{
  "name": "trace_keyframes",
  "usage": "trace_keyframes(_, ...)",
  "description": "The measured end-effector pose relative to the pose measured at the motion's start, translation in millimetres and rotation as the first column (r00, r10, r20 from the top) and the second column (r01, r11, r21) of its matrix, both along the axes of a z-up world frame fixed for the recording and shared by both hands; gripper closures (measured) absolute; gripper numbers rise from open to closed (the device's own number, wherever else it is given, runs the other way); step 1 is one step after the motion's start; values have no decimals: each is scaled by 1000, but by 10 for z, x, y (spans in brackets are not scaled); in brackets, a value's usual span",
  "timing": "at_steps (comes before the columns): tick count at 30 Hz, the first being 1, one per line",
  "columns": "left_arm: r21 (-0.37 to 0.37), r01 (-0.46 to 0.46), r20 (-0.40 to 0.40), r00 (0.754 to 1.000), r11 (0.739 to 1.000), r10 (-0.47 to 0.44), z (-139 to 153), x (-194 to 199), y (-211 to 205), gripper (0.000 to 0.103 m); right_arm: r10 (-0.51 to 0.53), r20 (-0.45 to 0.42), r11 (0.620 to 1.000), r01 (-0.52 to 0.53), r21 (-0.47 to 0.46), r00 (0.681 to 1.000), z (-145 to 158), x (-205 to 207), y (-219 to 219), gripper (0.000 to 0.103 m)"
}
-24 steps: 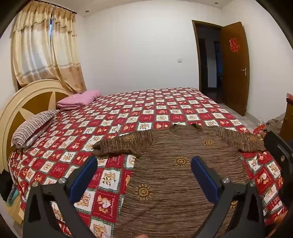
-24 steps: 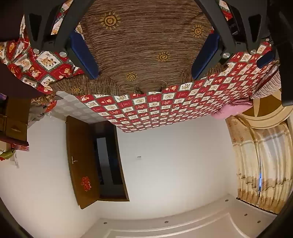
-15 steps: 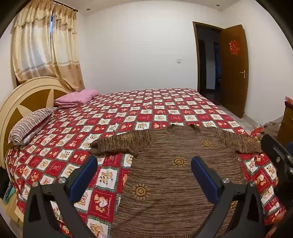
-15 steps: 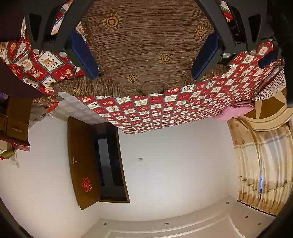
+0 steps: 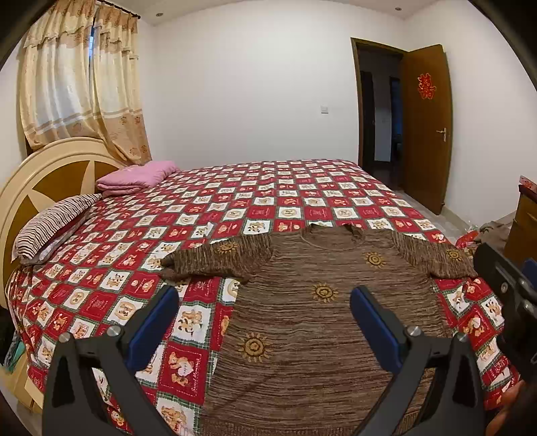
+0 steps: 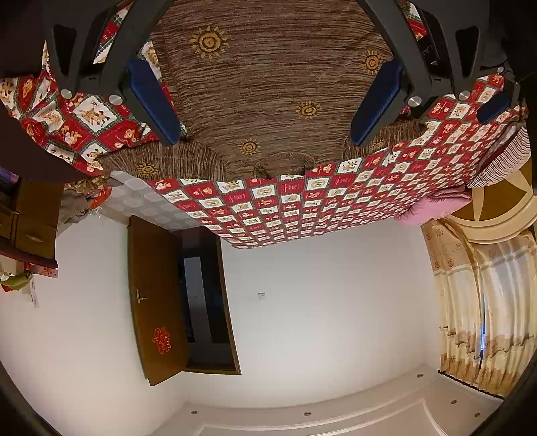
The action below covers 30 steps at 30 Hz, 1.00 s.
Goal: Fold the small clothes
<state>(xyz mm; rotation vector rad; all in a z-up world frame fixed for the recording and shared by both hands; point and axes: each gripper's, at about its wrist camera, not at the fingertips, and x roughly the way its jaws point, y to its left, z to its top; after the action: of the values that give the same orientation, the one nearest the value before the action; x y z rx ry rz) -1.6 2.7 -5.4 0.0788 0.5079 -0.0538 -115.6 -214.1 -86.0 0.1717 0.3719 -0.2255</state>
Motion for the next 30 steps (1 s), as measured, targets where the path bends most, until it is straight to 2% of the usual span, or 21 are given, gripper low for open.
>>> trace_keyframes(30,-3,5,-20,1000,1000,-5,-49,2,-36,0,1,-24,1000,-1,2,1000,-10,42,-4,1)
